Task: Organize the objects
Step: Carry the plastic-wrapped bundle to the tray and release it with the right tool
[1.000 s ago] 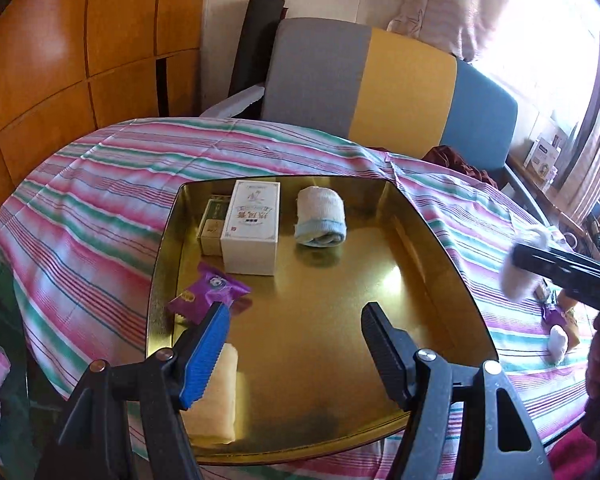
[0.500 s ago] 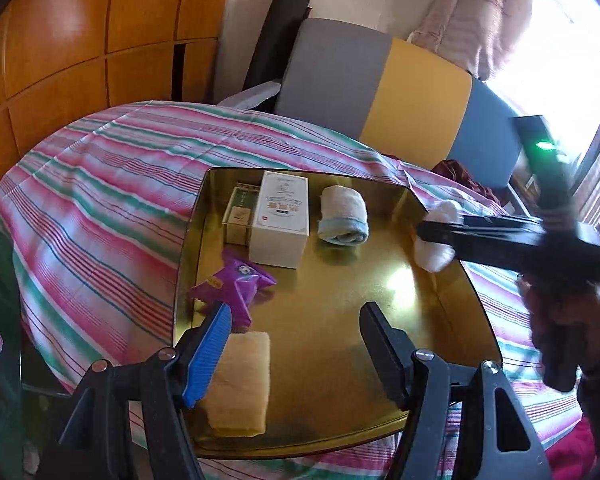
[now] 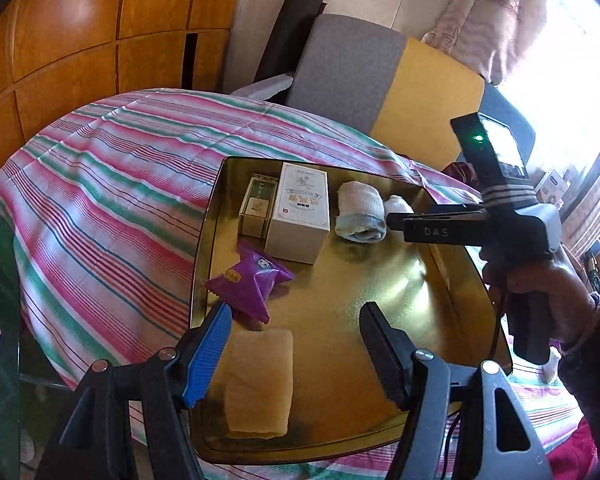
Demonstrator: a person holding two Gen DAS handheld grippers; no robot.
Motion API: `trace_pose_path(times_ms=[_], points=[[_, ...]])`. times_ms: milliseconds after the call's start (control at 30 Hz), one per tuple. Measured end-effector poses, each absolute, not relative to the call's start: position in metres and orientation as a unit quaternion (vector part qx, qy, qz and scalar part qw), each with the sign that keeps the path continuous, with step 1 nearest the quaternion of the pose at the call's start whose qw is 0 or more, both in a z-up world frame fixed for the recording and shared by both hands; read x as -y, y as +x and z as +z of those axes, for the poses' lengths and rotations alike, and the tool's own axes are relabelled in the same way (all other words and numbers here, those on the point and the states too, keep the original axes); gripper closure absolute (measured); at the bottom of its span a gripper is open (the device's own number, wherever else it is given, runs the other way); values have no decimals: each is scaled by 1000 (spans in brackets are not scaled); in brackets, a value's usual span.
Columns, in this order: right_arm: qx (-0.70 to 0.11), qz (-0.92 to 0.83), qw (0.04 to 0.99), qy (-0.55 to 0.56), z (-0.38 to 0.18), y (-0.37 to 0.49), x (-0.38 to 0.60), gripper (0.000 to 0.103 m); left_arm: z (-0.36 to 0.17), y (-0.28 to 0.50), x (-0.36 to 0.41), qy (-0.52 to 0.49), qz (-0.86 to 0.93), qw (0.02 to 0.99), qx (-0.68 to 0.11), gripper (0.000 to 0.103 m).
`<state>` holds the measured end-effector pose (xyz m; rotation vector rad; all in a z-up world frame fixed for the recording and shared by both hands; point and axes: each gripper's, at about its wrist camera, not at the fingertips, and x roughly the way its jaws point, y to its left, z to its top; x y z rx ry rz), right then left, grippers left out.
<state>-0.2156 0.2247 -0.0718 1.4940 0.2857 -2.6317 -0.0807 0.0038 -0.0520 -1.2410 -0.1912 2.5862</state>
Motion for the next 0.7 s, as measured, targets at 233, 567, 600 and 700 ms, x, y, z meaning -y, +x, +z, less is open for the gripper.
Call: trace_pose_path(times_ms=[233, 567, 600, 700], points=[[-76, -879, 58, 467, -54, -189, -226, 18, -48, -76, -9, -422, 895, 135, 60, 36], [-35, -899, 66, 431, -24, -114, -238, 4, -36, -59, -18, -408, 901, 144, 42, 36], [-33, -901, 66, 428, -22, -106, -239, 4, -35, -58, -19, -407, 901, 145, 40, 36], [-26, -904, 65, 422, -17, -81, -248, 4, -31, -52, -24, -402, 902, 152, 34, 36]])
